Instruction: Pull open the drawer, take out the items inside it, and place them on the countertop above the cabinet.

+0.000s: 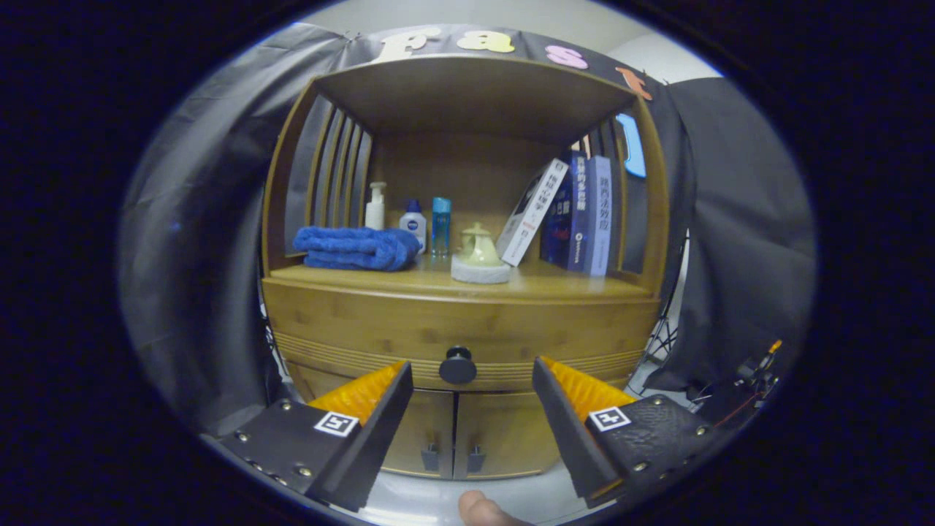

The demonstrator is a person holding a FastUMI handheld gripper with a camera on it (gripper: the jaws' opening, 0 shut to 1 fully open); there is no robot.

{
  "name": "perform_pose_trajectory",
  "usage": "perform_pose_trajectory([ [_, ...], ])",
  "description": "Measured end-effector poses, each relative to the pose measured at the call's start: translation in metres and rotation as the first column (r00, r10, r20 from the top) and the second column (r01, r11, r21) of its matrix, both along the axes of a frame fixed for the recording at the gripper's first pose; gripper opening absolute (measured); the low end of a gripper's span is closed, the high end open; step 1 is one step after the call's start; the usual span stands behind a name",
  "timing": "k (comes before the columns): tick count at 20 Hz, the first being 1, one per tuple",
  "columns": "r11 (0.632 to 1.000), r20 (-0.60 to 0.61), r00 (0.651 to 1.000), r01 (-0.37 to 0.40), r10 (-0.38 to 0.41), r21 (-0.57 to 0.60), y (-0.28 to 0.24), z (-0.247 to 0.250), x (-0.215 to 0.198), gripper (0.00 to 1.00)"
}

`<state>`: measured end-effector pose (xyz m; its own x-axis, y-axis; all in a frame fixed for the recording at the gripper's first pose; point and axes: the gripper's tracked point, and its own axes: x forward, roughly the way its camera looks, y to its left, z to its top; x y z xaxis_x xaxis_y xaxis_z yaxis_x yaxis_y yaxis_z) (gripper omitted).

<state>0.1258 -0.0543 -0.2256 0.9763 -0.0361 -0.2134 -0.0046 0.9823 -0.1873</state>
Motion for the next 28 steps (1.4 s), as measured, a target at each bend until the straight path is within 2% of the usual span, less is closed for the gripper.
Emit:
perform_pose_trajectory([
  [7, 1.0, 0.015, 1.0, 0.008, -0.008, -0.013, 0.016, 0.102, -0.106, 0.99],
  [11, 0.997, 0.025, 1.0, 0.011, -0.013, 0.073, 0.019, 0.148, -0.145, 0.99],
  [15, 0.973, 0.154, 0.988, -0.028, -0.007, 0.227, 0.022, 0.214, -0.172, 0.99],
  [18, 0.96, 0.181, 0.983, -0.041, -0.01, 0.278, 0.015, 0.231, -0.18, 0.98],
  [28, 0.975, 0.166, 0.986, -0.027, -0.01, 0.219, 0.012, 0.225, -0.181, 0.99],
])
